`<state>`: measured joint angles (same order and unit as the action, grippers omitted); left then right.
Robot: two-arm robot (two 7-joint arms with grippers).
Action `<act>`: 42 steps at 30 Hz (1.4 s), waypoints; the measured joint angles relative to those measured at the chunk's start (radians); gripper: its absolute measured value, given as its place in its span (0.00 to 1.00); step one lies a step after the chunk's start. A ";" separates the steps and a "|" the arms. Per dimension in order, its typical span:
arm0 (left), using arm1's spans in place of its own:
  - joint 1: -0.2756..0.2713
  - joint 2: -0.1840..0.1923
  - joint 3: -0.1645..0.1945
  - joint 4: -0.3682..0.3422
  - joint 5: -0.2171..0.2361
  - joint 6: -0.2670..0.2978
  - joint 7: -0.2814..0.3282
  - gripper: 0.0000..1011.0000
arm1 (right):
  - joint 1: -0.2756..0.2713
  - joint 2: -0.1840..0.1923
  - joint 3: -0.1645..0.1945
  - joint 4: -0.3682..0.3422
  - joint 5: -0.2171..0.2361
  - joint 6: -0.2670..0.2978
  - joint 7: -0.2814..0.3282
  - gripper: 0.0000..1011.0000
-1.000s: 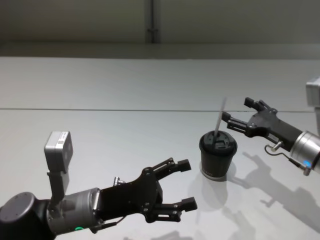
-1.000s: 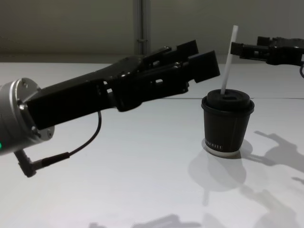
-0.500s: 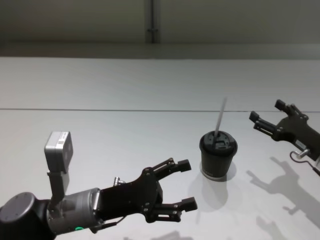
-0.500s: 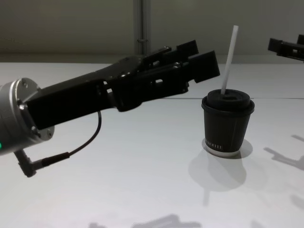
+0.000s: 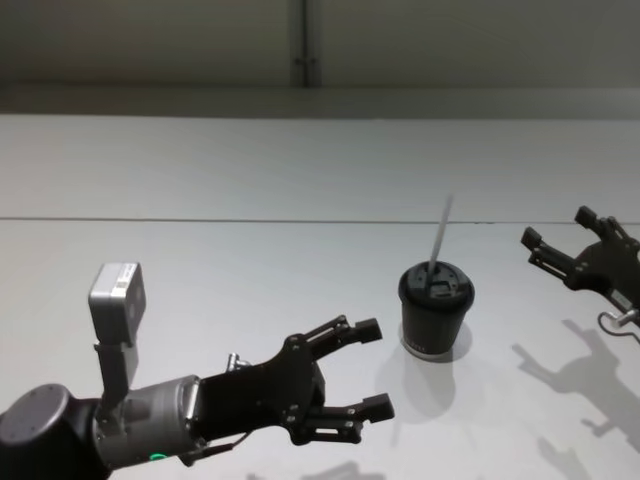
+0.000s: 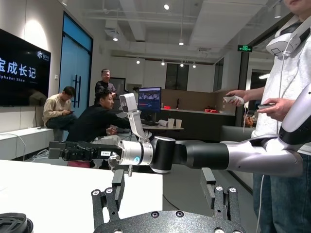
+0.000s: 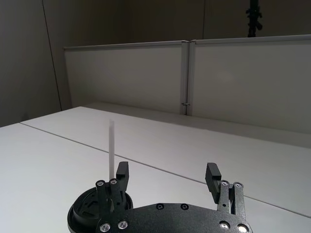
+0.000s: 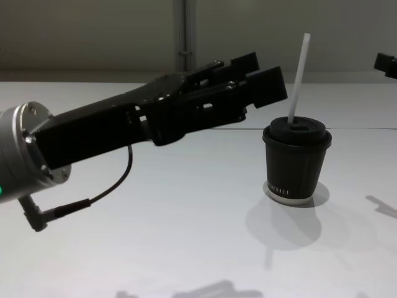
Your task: Pick up the straw with one hand, pass it to the other hand, and insert it into the cup.
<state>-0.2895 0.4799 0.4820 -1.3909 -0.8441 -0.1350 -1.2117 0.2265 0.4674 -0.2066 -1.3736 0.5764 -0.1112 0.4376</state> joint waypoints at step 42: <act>0.033 0.045 -0.010 -0.008 0.211 0.005 0.444 0.99 | -0.025 0.127 -0.227 -0.036 -0.298 -0.008 -0.432 0.99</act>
<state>-0.2564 0.5251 0.4715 -1.3988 -0.6326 -0.1301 -0.7674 0.2018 0.5942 -0.4336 -1.4095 0.2782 -0.1192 0.0060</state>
